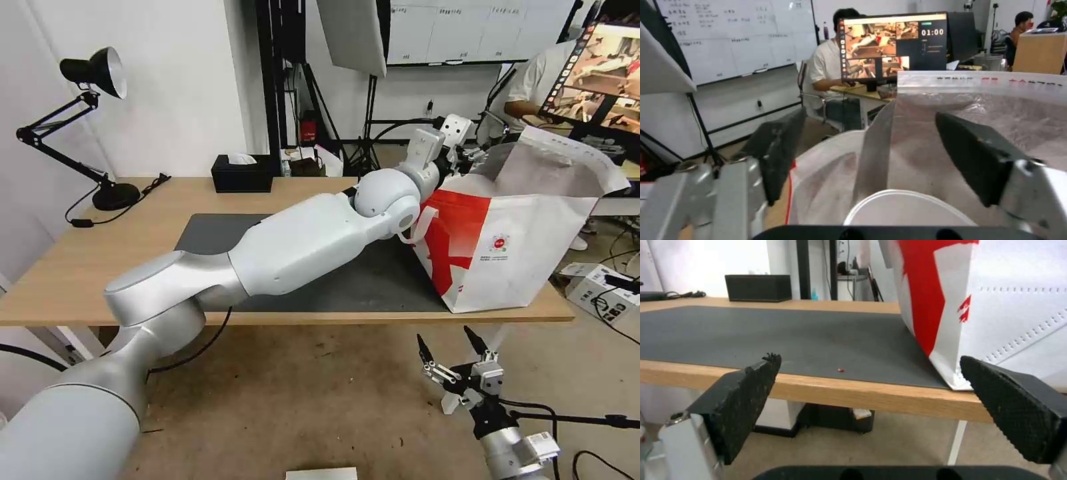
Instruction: Pick up the trash from the table and place it into the takeout bag.
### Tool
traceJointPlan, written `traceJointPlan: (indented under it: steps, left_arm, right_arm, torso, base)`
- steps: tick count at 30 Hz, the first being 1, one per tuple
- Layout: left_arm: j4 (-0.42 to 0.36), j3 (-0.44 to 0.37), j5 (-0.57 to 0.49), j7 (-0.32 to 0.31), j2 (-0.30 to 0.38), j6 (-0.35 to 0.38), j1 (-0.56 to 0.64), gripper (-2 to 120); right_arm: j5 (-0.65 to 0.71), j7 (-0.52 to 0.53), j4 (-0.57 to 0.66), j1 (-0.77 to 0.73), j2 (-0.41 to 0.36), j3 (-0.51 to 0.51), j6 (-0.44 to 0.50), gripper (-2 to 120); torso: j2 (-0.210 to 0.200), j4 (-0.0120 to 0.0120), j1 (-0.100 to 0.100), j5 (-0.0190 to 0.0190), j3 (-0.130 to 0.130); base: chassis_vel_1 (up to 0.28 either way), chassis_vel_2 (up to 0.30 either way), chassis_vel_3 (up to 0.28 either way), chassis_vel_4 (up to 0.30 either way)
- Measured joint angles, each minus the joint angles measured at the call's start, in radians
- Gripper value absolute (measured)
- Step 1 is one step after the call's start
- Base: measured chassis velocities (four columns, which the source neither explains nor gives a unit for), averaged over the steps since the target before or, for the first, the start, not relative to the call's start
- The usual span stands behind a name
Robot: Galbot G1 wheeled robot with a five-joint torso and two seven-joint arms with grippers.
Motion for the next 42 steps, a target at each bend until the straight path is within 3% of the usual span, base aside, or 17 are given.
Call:
traceJointPlan:
  steps: [5,7,8,10,14,16,17,19,22,23,24,27,31,35,36,39,42]
  left_arm:
    - [-0.034,-0.002,-0.008,-0.004,0.041,-0.015,0.005,98]
    - [-0.111,-0.012,-0.01,-0.007,0.138,-0.056,0.029,100]
    - [-0.111,-0.012,-0.01,-0.007,0.138,-0.056,0.029,100]
    - [-0.254,-0.084,0.005,-0.021,0.287,-0.104,0.145,100]
    - [-0.355,-0.15,0.031,-0.027,0.397,-0.106,0.243,100]
    - [-0.444,-0.25,0.046,-0.027,0.513,-0.107,0.354,100]
    - [-0.444,-0.25,0.046,-0.027,0.513,-0.107,0.354,100]
    - [-0.5,-0.366,0.089,-0.017,0.602,-0.121,0.474,100]
    - [-0.527,-0.458,0.136,0.003,0.657,-0.145,0.58,100]
    - [-0.553,-0.559,0.172,0.03,0.699,-0.169,0.701,100]
    - [-0.553,-0.559,0.172,0.03,0.699,-0.169,0.701,100]
    - [-0.61,-0.763,0.24,0.066,0.76,-0.232,0.953,100]
    - [-0.646,-0.871,0.276,0.066,0.777,-0.276,1.102,100]
    - [-0.702,-1.097,0.356,0.068,0.736,-0.328,1.375,100]
    - [-0.702,-1.097,0.356,0.068,0.736,-0.328,1.375,100]
    - [-0.749,-1.24,0.401,0.094,0.647,-0.343,1.576,100]
    - [-0.784,-1.299,0.459,0.108,0.566,-0.354,1.696,100]
  right_arm:
    - [0.0,0.0,0.0,0.0,0.0,0.0,0.0,100]
    - [0.0,0.0,0.0,0.0,0.0,0.0,0.0,100]
    - [0.0,0.0,0.0,0.0,0.0,0.0,0.0,100]
    - [0.0,0.0,0.0,0.0,0.0,0.0,0.0,100]
    - [0.0,0.0,0.0,0.0,0.0,0.0,0.0,100]
    - [0.0,0.0,0.0,0.0,0.0,0.0,0.0,100]
    - [0.0,0.0,0.0,0.0,0.0,0.0,0.0,100]
    - [0.0,0.0,0.0,0.0,0.0,0.0,0.0,100]
    - [0.0,0.0,0.0,0.0,0.0,0.0,0.0,100]
    - [0.0,0.0,0.0,0.0,0.0,0.0,0.0,100]
    - [0.0,0.0,0.0,0.0,0.0,0.0,0.0,100]
    - [0.0,0.0,0.0,0.0,0.0,0.0,0.0,100]
    - [0.0,0.0,0.0,0.0,0.0,0.0,0.0,100]
    - [0.0,0.0,0.0,0.0,0.0,0.0,0.0,100]
    - [0.0,0.0,0.0,0.0,0.0,0.0,0.0,100]
    - [0.0,0.0,0.0,0.0,0.0,0.0,0.0,100]
    - [0.0,0.0,0.0,0.0,0.0,0.0,0.0,100]
  torso:
    - [0.0,-0.0002,0.0,0.0,0.0]
    - [0.0,0.0003,0.0,-0.0002,0.0]
    - [0.0,0.0003,0.0,-0.0002,0.0]
    - [0.0,-0.0003,0.0,-0.0003,0.0]
    - [0.0,0.0001,0.0,-0.0005,0.0]
    - [0.0,0.0003,0.0,-0.0005,0.0]
    - [0.0,0.0003,0.0,-0.0005,0.0]
    - [0.0,0.0003,0.0,-0.0005,0.0]
    - [0.0,0.0001,0.0,-0.0006,0.0]
    - [0.0,0.0001,0.0,-0.0008,0.0]
    - [0.0,0.0001,0.0,-0.0008,0.0]
    - [0.0,0.0004,0.0,-0.0002,0.0]
    - [0.0,-0.0001,0.0,-0.0003,0.0]
    - [0.0,-0.0002,0.0,0.0003,0.0]
    - [0.0,-0.0002,0.0,0.0003,0.0]
    - [0.0,0.0001,0.0,0.0,0.0]
    - [0.0,0.0001,0.0,0.0,0.0]
  base:
    - [0.0,0.0,0.0,0.0]
    - [0.0,0.0,0.0,0.0]
    - [0.0,0.0,0.0,0.0]
    - [0.0,0.0,0.0,0.0]
    - [0.0,0.0,0.0,0.0]
    - [0.0,0.0,0.0,0.0]
    - [0.0,0.0,0.0,0.0]
    - [0.0,0.0,0.0,0.0]
    - [0.0,0.0,0.0,0.0]
    - [0.0,0.0,0.0,0.0]
    - [0.0,0.0,0.0,0.0]
    - [0.0,0.0,0.0,0.0]
    - [0.0,0.0,0.0,0.0]
    - [0.0,0.0,0.0,0.0]
    - [0.0,0.0,0.0,0.0]
    - [0.0,0.0,0.0,0.0]
    - [0.0,0.0,0.0,0.0]
